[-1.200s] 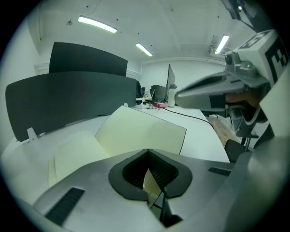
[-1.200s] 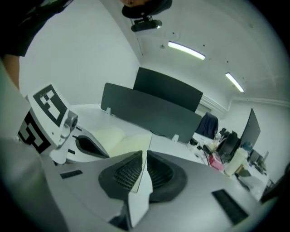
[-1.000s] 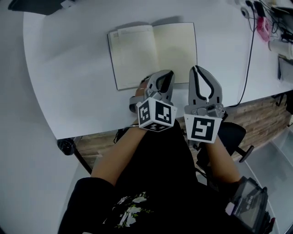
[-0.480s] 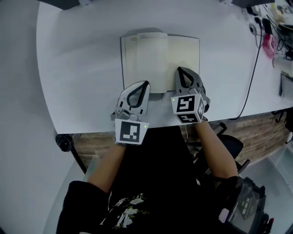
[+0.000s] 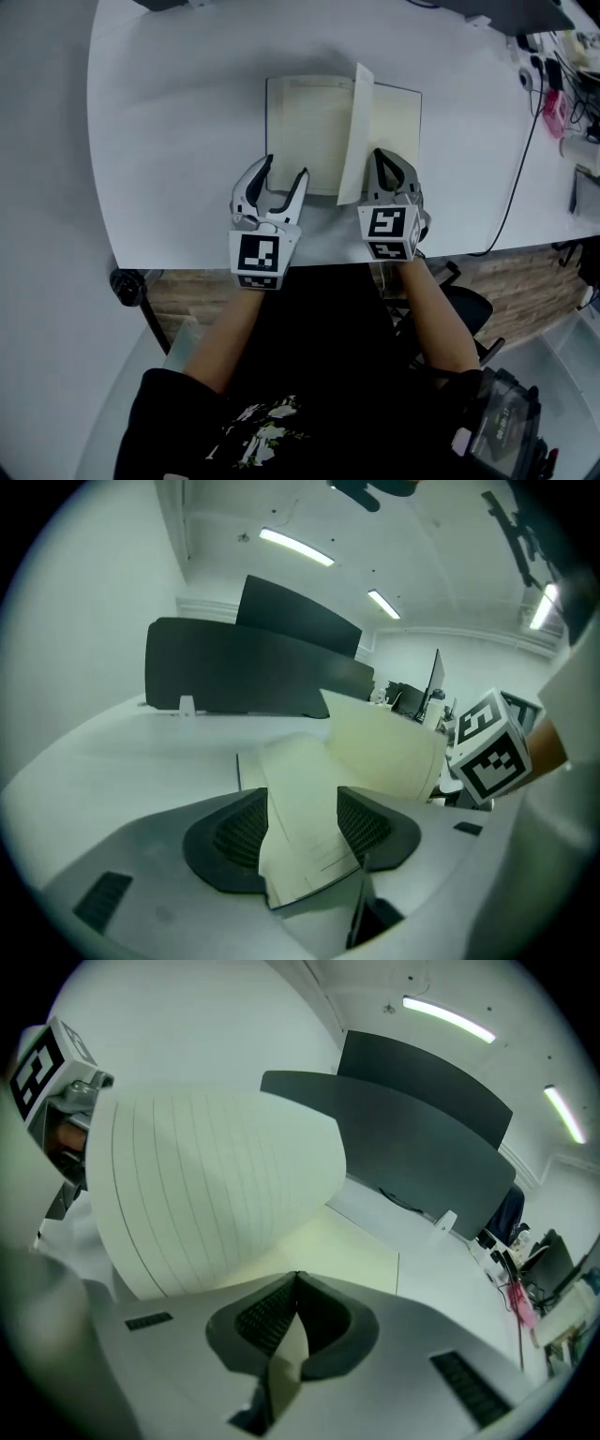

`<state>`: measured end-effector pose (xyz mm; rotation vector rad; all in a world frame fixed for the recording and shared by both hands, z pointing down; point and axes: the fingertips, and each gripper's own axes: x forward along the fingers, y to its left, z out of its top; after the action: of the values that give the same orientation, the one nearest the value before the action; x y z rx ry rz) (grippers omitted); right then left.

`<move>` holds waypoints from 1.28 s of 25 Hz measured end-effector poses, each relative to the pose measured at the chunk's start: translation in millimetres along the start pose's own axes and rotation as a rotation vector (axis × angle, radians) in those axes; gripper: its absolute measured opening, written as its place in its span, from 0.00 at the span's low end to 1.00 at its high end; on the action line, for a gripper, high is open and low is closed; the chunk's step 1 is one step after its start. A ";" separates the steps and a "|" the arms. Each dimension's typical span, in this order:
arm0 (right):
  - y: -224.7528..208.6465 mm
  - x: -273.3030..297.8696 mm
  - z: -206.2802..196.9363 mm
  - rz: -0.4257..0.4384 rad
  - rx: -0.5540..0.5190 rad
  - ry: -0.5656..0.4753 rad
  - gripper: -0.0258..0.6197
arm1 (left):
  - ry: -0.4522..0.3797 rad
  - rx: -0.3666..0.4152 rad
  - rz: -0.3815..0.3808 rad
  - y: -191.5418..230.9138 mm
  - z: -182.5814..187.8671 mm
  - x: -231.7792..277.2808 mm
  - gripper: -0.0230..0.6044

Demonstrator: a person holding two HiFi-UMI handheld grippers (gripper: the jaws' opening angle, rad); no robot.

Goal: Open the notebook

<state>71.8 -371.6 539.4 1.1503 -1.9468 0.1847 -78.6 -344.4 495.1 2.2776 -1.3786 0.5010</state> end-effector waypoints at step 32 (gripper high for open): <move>-4.0 -10.5 -10.1 0.041 0.159 -0.011 0.14 | 0.298 -0.158 -0.134 -41.6 -18.1 51.2 0.41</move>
<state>83.2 -361.9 537.1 1.2164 -1.9953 0.3612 -20.3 -355.4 529.3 2.0539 -1.0736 0.6342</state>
